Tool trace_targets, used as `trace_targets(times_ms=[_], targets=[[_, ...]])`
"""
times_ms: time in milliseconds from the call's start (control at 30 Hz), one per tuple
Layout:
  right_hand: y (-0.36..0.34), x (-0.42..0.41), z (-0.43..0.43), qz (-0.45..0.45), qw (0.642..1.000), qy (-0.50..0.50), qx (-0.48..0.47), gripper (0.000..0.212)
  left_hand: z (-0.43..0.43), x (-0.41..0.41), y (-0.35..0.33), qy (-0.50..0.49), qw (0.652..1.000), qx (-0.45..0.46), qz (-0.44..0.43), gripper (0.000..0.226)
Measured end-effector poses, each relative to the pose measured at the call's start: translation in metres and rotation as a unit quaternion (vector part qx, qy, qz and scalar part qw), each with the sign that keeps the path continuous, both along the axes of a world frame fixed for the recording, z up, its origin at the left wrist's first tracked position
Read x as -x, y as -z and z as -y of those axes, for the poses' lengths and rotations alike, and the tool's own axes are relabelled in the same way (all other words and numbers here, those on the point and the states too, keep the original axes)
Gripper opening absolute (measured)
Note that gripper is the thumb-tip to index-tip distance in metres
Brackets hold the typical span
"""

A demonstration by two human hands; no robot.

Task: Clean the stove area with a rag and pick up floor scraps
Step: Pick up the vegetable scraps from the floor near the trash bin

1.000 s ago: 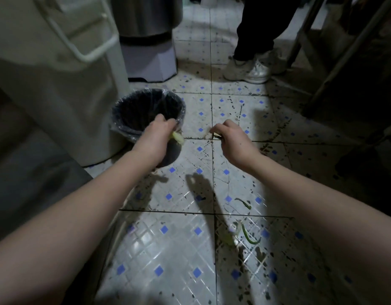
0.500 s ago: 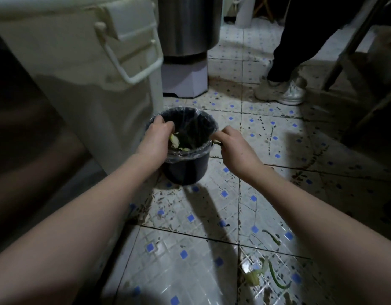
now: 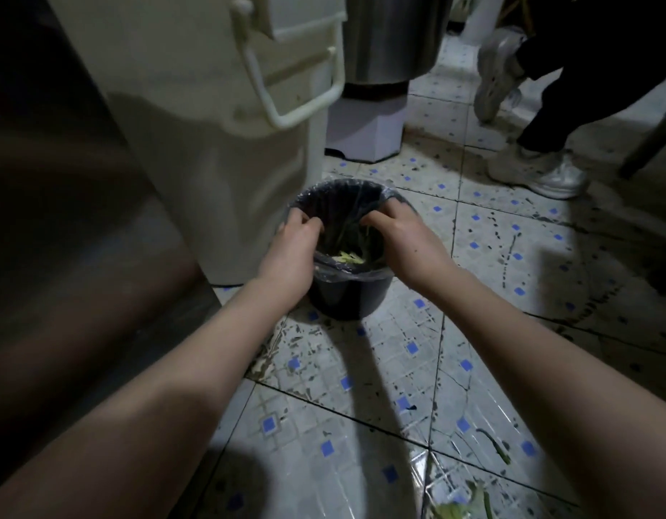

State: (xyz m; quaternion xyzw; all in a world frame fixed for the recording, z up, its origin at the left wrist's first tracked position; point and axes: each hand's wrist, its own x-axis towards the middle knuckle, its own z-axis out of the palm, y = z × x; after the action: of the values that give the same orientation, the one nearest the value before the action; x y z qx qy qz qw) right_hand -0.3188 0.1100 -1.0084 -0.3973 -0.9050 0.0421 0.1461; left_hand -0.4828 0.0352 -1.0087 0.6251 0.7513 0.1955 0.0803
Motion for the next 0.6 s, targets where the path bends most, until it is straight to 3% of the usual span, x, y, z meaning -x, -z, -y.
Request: trace_targets(times_ms=[200,500,600], targets=[[0.006,0.018,-0.006,0.015,0.999,0.011,0.036,0.042,0.010,0.013,-0.003,-0.017,0.999,-0.021,-0.040,0.033],[0.008,-0.015,0.014,0.025,0.999,0.026,-0.025,0.028,0.022,-0.004,-0.002,0.033,0.994,-0.008,-0.105,0.033],[0.010,-0.041,0.022,0.024,0.998,0.052,-0.024,0.033,0.022,-0.021,-0.001,0.057,0.992,-0.012,-0.111,0.032]])
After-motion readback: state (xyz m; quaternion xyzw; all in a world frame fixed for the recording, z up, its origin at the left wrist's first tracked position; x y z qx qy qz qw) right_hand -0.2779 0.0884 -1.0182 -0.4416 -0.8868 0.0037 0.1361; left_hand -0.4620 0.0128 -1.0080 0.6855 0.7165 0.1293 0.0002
